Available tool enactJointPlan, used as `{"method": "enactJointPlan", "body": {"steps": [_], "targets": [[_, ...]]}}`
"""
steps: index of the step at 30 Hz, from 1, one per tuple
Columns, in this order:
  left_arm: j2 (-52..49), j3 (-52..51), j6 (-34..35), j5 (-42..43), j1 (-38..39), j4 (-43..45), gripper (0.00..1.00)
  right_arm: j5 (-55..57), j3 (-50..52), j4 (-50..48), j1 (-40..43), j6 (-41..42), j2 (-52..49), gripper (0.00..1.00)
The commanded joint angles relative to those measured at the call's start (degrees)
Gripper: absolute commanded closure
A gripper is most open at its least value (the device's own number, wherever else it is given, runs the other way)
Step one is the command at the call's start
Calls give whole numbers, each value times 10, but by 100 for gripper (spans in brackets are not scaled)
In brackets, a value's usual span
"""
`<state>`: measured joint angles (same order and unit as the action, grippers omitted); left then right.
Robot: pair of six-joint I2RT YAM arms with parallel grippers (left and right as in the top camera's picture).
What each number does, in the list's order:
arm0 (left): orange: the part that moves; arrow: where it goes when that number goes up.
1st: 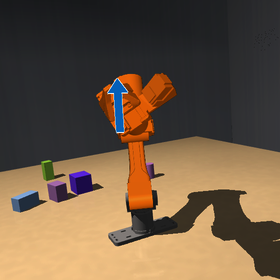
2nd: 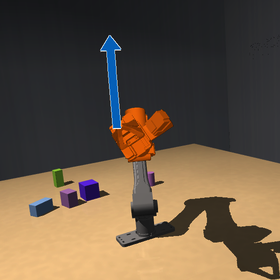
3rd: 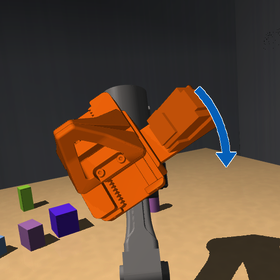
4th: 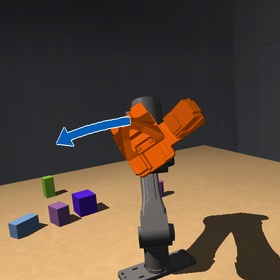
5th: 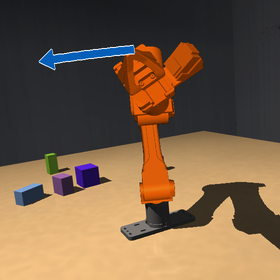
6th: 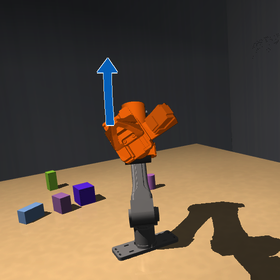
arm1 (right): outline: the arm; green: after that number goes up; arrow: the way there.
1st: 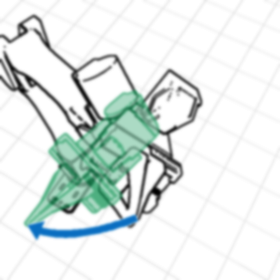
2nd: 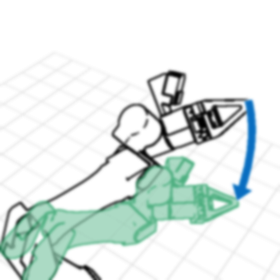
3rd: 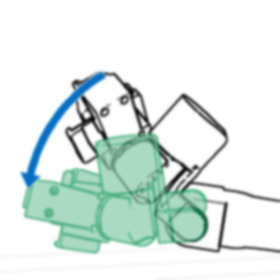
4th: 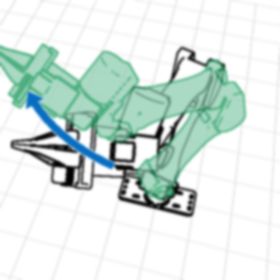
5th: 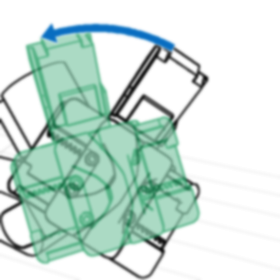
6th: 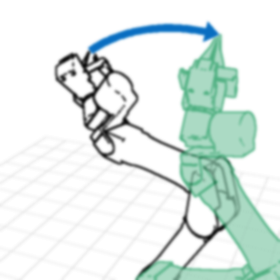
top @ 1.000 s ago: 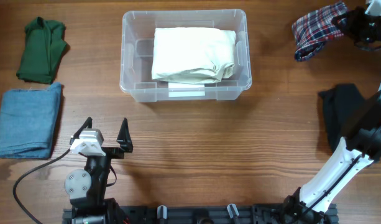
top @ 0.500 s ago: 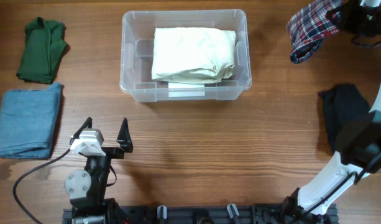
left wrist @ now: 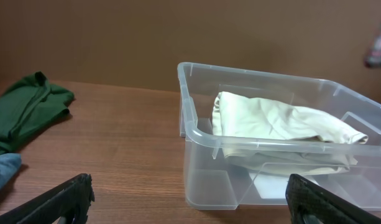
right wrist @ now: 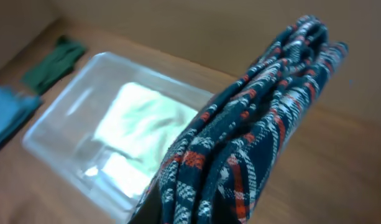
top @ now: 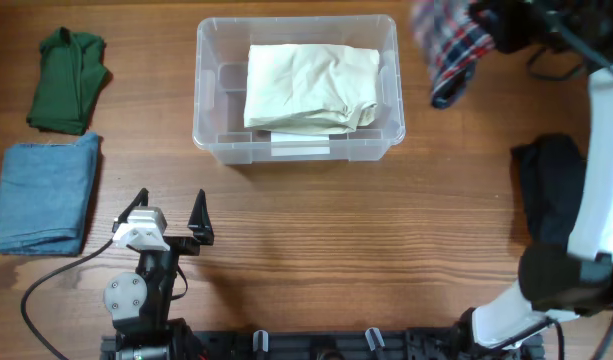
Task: Pack container
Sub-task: 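Carry the plaid cloth left and lower it into the container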
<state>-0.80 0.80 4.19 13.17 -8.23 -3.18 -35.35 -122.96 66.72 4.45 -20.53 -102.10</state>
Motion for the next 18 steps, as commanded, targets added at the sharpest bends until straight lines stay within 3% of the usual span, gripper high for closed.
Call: {"method": "enactJointPlan", "body": {"steps": [1,8,18], "targets": [[4,-5,8,-6,-3,0,0,-19,-1,10,-74,-69,28,96],[4,-5,8,-6,-3,0,0,-18,-1,1,-169,-115,12,96],[4,-5,7,-6,-3,0,0,-80,-1,-52,-208,-157,-68,96]]}}
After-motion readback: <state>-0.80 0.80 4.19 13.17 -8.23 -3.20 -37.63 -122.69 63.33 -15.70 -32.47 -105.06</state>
